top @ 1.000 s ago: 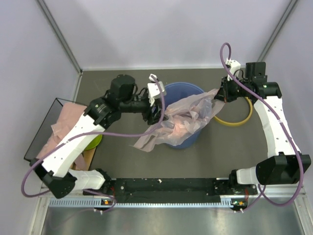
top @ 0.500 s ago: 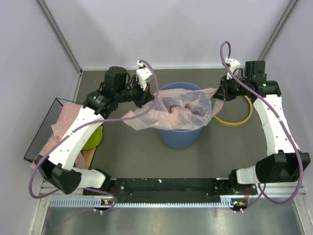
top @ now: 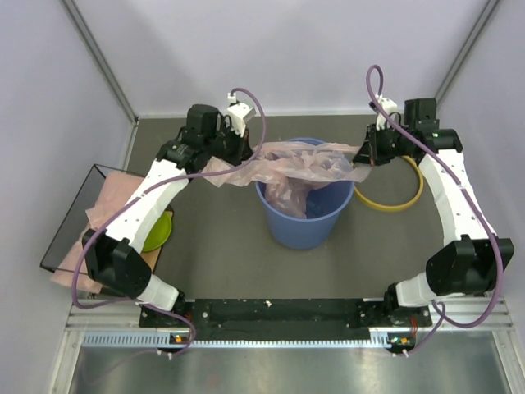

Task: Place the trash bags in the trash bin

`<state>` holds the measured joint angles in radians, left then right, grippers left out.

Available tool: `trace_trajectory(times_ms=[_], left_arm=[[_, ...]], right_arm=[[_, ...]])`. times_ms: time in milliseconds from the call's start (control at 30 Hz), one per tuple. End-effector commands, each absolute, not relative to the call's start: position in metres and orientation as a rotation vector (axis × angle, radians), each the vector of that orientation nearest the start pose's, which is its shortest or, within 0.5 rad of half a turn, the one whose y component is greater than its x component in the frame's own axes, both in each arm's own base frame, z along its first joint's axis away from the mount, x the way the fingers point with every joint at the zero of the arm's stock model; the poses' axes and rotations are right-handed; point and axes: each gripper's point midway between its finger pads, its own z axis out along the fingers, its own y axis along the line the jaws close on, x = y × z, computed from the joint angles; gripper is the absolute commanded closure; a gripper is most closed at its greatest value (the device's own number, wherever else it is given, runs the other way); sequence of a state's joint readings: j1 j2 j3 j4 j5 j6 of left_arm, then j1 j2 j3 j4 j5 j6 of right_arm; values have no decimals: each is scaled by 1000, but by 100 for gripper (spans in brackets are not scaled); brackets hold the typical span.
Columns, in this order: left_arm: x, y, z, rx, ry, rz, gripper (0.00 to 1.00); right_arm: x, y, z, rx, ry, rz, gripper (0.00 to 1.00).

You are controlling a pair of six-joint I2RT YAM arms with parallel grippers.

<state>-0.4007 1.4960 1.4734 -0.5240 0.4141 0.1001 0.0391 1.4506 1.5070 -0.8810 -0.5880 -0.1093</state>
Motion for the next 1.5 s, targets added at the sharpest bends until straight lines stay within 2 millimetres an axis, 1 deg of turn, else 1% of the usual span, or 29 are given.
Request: trace_trajectory(times_ms=[0,67,100,133,167,200,233,267,300,333,367,400,433,500,600,667,767,833,900,933,1033,1100,1167,1233,1267,1300,1367,1433,1467], left_arm=[[384,-216,285,656,1985,-620,100],[382,-219,289,681,1964,-659,100],[383,-220,290,686,1958,-664,100],[380,-224,296,709,1936,-693,98],[379,-225,299,723,1925,-696,89],[379,-226,301,729,1917,-702,82],[378,-227,307,739,1898,-708,73],[378,-227,307,743,1896,-708,68],[378,-227,311,739,1887,-707,66],[378,-227,313,744,1880,-705,66],[378,-225,314,749,1876,-695,66],[377,-224,316,749,1873,-692,67],[377,-224,318,754,1867,-691,69],[379,-221,318,746,1870,-677,74],[384,-222,319,735,1872,-671,77],[388,-223,322,733,1859,-668,73],[399,-223,318,710,1867,-653,67],[407,-224,310,704,1891,-639,65],[414,-224,301,703,1918,-633,68],[414,-224,297,703,1937,-631,77],[421,-222,279,678,2001,-617,85],[420,-225,270,690,2018,-645,87],[418,-228,261,688,2039,-670,92],[414,-230,254,690,2057,-697,93],[411,-230,247,690,2074,-710,93],[409,-230,244,694,2082,-713,93],[402,-228,237,692,2098,-720,94],[397,-226,241,693,2090,-732,94],[392,-227,238,692,2100,-760,94]], right_arm=[[363,102,268,-400,2246,625,100],[366,105,275,-413,2224,641,100],[366,106,278,-416,2218,645,89],[368,107,284,-420,2201,646,83],[368,108,288,-426,2190,652,75],[368,108,291,-421,2186,655,57],[368,109,296,-425,2172,660,52],[368,109,298,-426,2167,660,50],[367,109,300,-430,2161,657,50],[367,108,303,-433,2151,647,56],[367,108,305,-437,2146,645,65],[368,106,305,-446,2141,631,81],[369,104,306,-444,2140,610,89],[370,100,306,-438,2142,587,100],[374,90,310,-417,2135,541,100],[378,85,314,-404,2128,516,100],[385,78,314,-382,2135,468,100],[392,73,310,-362,2149,436,100],[396,70,306,-351,2165,414,100],[397,67,303,-343,2173,405,100],[401,59,283,-329,2230,348,100],[401,57,269,-324,2266,350,100],[397,60,257,-330,2294,373,100],[391,65,250,-342,2307,416,100],[386,67,241,-351,2329,435,100],[382,70,237,-364,2333,461,100],[372,75,231,-380,2343,498,100],[364,77,232,-405,2334,514,100],[359,80,230,-423,2334,545,100]])
